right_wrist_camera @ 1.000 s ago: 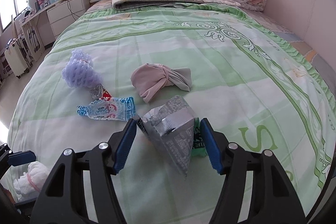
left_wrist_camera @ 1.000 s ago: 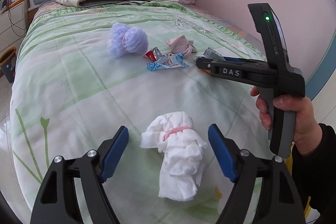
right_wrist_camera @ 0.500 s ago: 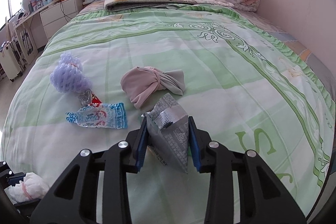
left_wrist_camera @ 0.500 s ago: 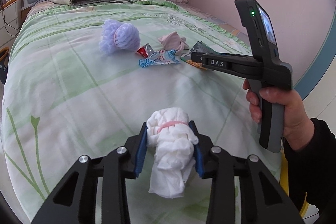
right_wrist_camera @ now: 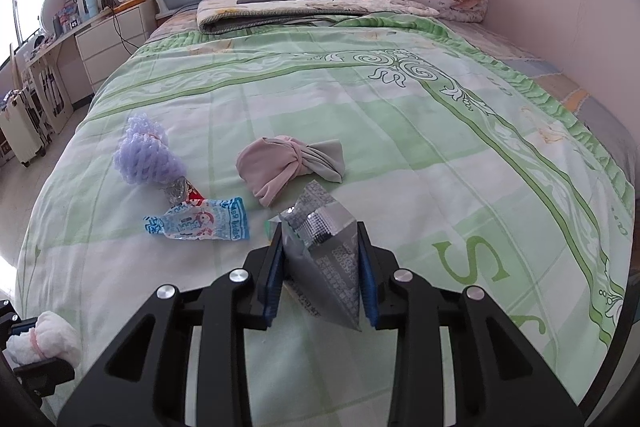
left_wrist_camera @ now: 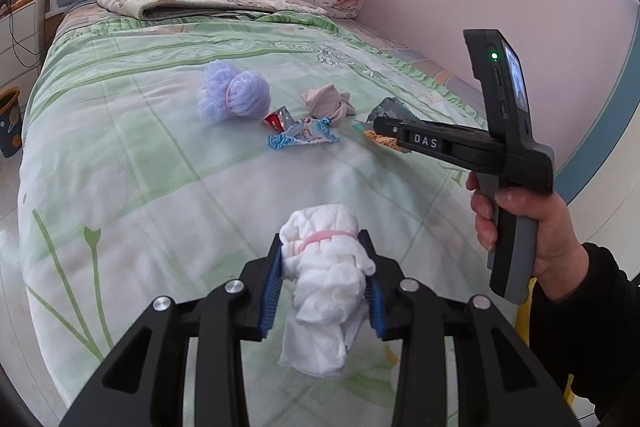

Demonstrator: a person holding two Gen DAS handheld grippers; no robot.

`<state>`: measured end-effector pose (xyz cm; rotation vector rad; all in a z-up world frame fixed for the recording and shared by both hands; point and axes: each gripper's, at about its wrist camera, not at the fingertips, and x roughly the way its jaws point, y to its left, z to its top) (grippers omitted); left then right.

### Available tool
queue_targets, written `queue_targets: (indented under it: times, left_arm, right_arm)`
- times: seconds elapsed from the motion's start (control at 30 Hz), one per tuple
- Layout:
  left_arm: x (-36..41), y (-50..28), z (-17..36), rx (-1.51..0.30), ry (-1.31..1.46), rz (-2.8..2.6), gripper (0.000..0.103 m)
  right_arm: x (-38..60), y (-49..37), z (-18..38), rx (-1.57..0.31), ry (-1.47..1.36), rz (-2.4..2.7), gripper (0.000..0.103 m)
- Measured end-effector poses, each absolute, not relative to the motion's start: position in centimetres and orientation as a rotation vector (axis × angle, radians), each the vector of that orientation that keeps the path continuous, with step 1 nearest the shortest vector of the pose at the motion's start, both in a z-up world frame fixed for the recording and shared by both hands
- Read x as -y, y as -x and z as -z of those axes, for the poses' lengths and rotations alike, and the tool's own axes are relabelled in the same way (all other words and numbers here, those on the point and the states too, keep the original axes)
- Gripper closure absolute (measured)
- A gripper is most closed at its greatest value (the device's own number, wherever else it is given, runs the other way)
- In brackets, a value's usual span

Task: Collect trash
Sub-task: 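Carry the white tissue bundle and silver wrapper over the bin with both tools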

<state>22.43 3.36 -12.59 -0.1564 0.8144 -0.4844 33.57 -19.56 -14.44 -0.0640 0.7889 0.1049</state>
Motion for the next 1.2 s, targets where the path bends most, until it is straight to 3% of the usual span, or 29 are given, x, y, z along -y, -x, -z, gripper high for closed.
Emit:
queue_targets:
  times: [1.2]
  left_arm:
    - [-2.4, -15.2, 4.9, -0.668, 0.102, 0.474, 0.070]
  right_arm:
    - [24.4, -18.3, 5.8, -0.662, -0.008, -0.103, 0.072]
